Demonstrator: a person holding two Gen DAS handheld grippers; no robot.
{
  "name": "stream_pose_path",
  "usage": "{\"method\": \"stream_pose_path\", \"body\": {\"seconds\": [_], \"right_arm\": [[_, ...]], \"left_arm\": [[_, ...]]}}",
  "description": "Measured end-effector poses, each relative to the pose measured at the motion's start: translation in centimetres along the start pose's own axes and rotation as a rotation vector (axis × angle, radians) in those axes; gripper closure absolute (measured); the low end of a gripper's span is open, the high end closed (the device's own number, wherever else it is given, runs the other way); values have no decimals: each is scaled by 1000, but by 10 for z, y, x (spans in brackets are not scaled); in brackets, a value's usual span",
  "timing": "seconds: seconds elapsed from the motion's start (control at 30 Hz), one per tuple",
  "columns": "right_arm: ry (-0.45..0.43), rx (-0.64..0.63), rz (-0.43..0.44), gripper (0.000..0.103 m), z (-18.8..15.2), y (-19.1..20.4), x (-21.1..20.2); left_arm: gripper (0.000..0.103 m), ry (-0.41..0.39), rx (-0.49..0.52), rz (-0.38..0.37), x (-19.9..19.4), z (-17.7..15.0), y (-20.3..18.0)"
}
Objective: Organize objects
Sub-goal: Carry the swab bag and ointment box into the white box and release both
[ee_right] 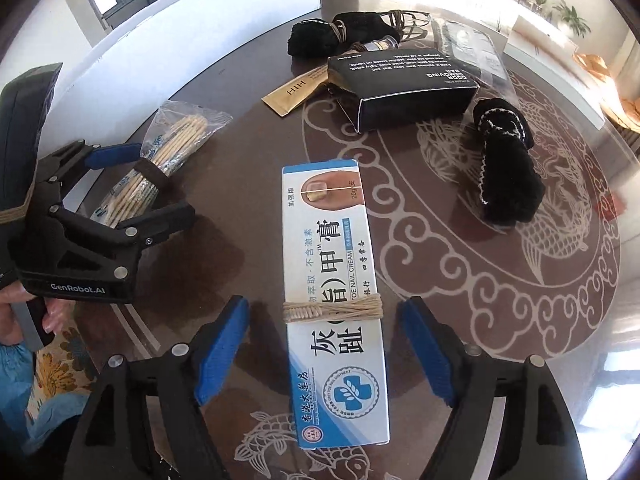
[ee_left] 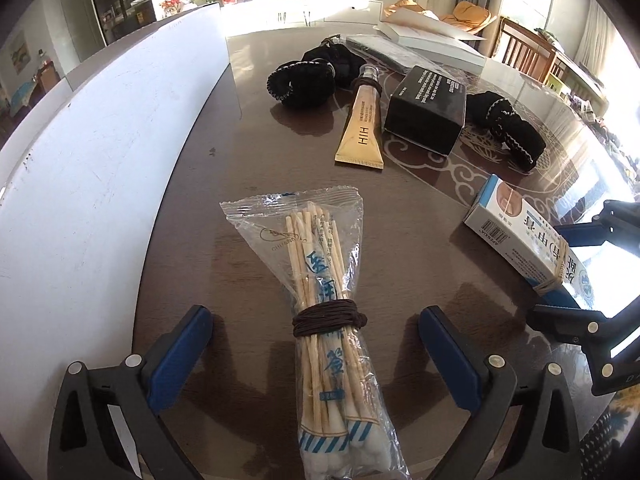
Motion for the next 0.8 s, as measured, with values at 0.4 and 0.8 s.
{"method": "stream_pose_path", "body": {"seconds": [0.4, 0.8], "right_arm": [[-137, 349, 349, 59, -11, -40, -35], [-331, 285, 653, 59, 111, 75, -120]], "left_arm": [[76, -219, -54, -97, -54, -17, -2], [75, -391, -253, -6, -171, -6, 129]]}}
Point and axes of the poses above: each gripper's, at about its wrist camera, not at the fingertips, and x roughly the way its jaws point, y to its left, z to its top, the point moved 1 cm from there along x, roughly the way its jaws point, and after that the axes turned 5 degrees about y, right-handed, at the moved point
